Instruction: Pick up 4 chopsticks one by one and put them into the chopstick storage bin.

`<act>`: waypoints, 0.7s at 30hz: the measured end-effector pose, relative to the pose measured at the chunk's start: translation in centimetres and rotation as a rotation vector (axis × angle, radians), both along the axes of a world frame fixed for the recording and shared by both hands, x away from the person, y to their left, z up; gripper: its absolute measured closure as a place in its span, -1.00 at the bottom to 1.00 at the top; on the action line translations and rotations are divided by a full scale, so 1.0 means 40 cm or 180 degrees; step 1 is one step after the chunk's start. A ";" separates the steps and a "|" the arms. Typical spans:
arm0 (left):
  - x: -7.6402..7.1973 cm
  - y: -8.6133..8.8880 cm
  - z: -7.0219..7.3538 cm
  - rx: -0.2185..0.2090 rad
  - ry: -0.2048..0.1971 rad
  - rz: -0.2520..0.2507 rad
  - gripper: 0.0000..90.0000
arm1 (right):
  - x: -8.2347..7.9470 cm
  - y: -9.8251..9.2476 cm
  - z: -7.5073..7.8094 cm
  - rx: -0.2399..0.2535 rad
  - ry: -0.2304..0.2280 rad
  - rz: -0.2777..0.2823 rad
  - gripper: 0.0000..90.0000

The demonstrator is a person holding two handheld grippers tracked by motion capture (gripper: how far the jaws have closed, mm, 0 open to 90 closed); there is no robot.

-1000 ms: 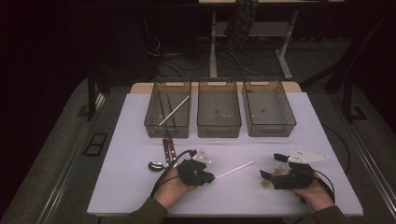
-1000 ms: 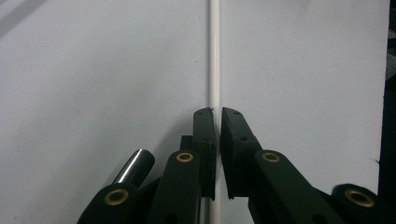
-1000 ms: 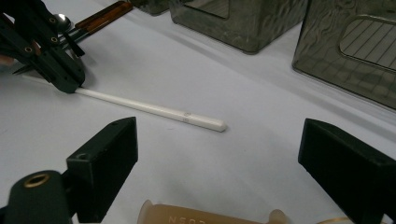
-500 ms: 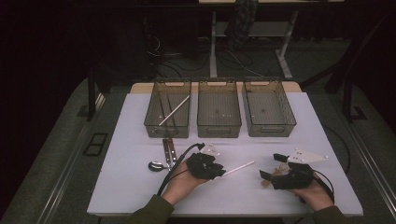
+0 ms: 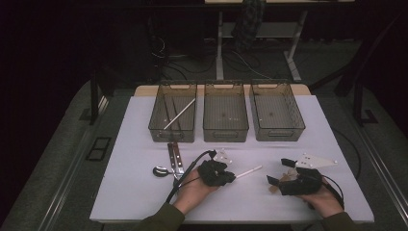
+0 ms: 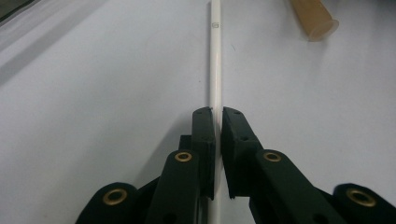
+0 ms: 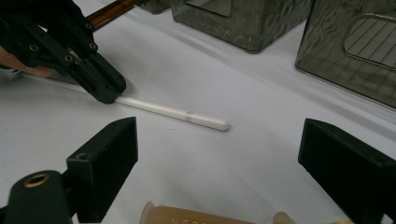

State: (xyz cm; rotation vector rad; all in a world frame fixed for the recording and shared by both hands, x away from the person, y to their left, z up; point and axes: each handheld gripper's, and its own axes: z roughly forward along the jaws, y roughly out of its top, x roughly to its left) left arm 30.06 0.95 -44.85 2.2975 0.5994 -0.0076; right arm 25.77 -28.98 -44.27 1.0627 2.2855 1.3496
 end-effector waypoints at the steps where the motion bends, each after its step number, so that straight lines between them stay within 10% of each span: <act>1: -0.001 0.000 0.000 -0.0005 -0.0004 0.0006 0.86 | 0.000 0.000 0.000 0.0001 0.0000 0.0001 -0.74; 21: 0.004 0.017 0.014 -0.0173 0.0084 0.0051 0.87 | 0.000 -0.003 0.002 0.0019 -0.0016 -0.0004 -0.74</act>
